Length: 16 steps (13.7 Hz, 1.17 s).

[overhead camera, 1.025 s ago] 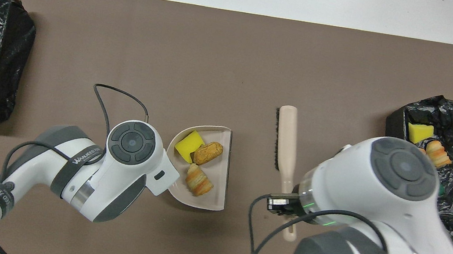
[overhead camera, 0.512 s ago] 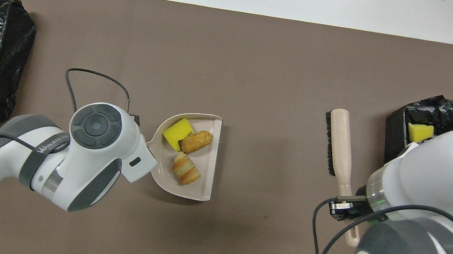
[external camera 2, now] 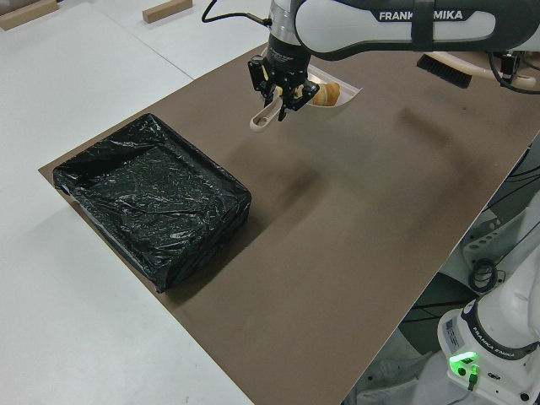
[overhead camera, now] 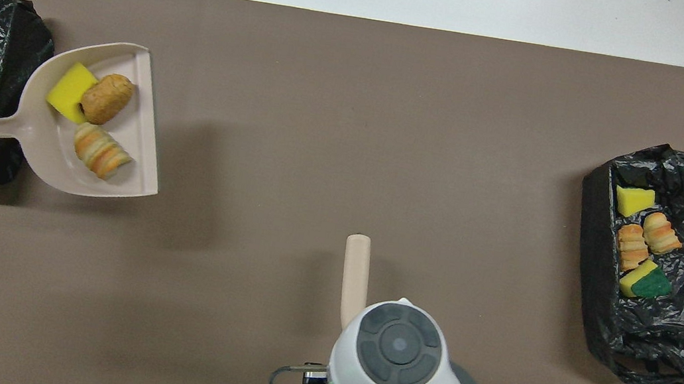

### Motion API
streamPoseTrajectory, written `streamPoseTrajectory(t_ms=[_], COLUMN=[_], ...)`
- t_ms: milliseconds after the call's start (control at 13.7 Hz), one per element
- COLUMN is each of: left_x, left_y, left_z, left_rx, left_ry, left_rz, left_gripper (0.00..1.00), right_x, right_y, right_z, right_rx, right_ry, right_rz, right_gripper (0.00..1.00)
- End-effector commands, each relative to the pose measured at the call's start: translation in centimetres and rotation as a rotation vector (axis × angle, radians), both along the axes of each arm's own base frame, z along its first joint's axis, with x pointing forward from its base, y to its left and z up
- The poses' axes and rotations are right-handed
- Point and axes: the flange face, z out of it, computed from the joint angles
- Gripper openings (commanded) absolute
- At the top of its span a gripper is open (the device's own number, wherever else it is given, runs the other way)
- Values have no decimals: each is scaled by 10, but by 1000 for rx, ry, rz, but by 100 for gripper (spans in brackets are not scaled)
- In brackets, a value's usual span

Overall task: Sweep and dump trash in bin
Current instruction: 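Tilt the dustpan with the left gripper to dump trash into the bin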

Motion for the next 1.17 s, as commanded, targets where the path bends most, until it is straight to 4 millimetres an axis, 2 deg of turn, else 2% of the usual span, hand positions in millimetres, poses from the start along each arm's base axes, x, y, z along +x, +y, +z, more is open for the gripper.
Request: streamPoseTrajectory(t_ms=[0, 73, 220, 366, 439, 586, 805, 1025, 1098], left_x=[20, 19, 13, 7, 3, -5, -6, -2, 1], left_y=[73, 102, 157, 190, 203, 246, 264, 283, 283], left_z=[20, 27, 37, 44, 44, 51, 53, 27, 25], left_rx=[-19, -14, 1, 21, 29, 58, 144, 167, 196], left_ry=[6, -2, -22, -44, -50, -53, -42, -17, -14], left_rz=[5, 18, 44, 66, 85, 141, 104, 84, 53], left_gripper=[0, 0, 0, 0, 0, 0, 0, 0, 0], right_x=[-14, -22, -32, -52, -52, -53, -52, -50, -50], right_y=[35, 41, 34, 40, 39, 41, 40, 37, 37], right_z=[-34, -45, -57, -71, -78, -80, -85, -86, -86], right_rx=[-7, -26, -44, -59, -46, -13, 14, 11, 13], right_ry=[26, 40, 61, 62, 40, 59, 53, 58, 59], right_rz=[-23, -10, 13, 31, 14, -23, -56, -56, -43], right_gripper=[0, 0, 0, 0, 0, 0, 0, 0, 7])
